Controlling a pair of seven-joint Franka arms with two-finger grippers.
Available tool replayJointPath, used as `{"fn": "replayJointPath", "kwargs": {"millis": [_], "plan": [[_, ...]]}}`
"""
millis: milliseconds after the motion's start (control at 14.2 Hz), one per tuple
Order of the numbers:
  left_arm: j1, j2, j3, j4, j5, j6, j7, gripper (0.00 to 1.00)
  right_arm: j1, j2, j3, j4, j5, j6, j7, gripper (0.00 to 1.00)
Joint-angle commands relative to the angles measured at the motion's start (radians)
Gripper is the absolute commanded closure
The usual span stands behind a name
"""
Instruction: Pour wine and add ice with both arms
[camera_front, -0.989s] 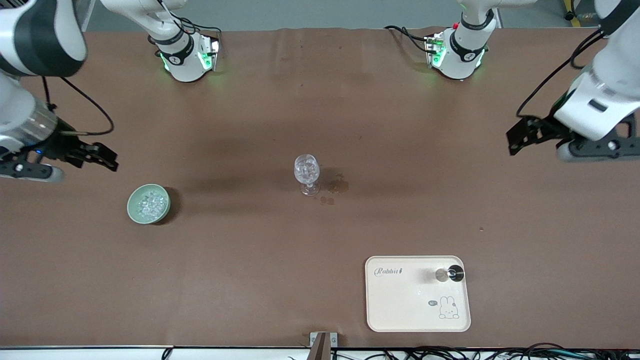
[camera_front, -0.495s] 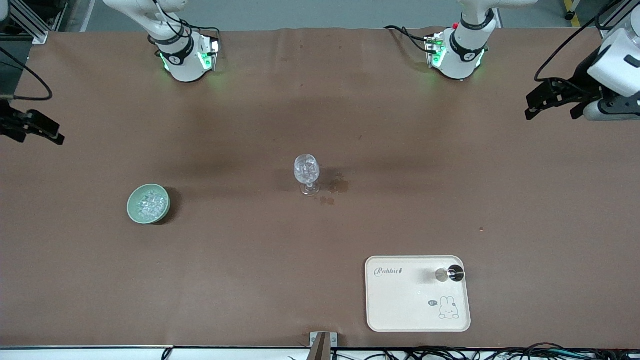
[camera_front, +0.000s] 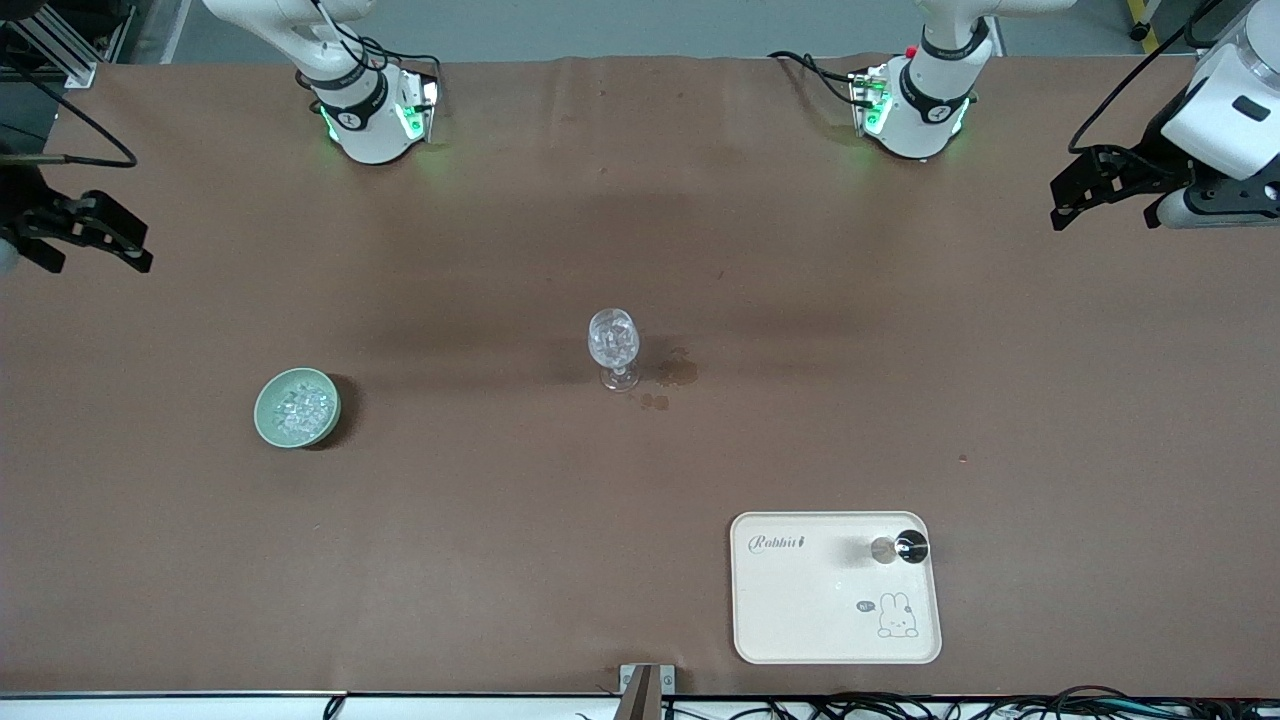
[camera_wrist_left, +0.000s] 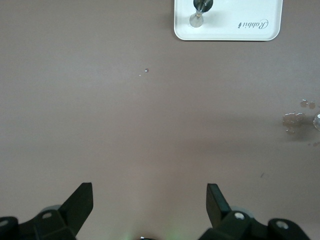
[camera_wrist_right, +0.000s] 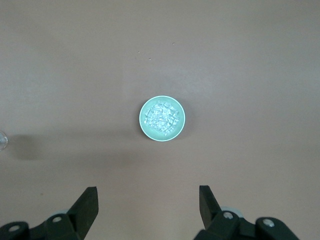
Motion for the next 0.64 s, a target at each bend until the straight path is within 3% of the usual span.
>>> {"fn": "replayJointPath", "kwargs": {"millis": [0, 141, 565], "plan": [[0.005, -0.016, -0.004, -0.007, 0.017, 0.004, -0.007, 0.0, -0.005, -0.002, -0.001, -0.033, -0.007, -0.005, 0.022, 0.11], [0.005, -0.012, -0.004, -0.004, 0.017, 0.004, -0.01, 0.0, -0.008, -0.025, -0.004, -0.055, -0.002, -0.006, 0.013, 0.11], [0.005, -0.009, -0.004, -0.004, 0.017, 0.004, -0.01, 0.0, -0.012, 0.007, -0.007, 0.012, 0.019, -0.009, -0.012, 0.11]]}}
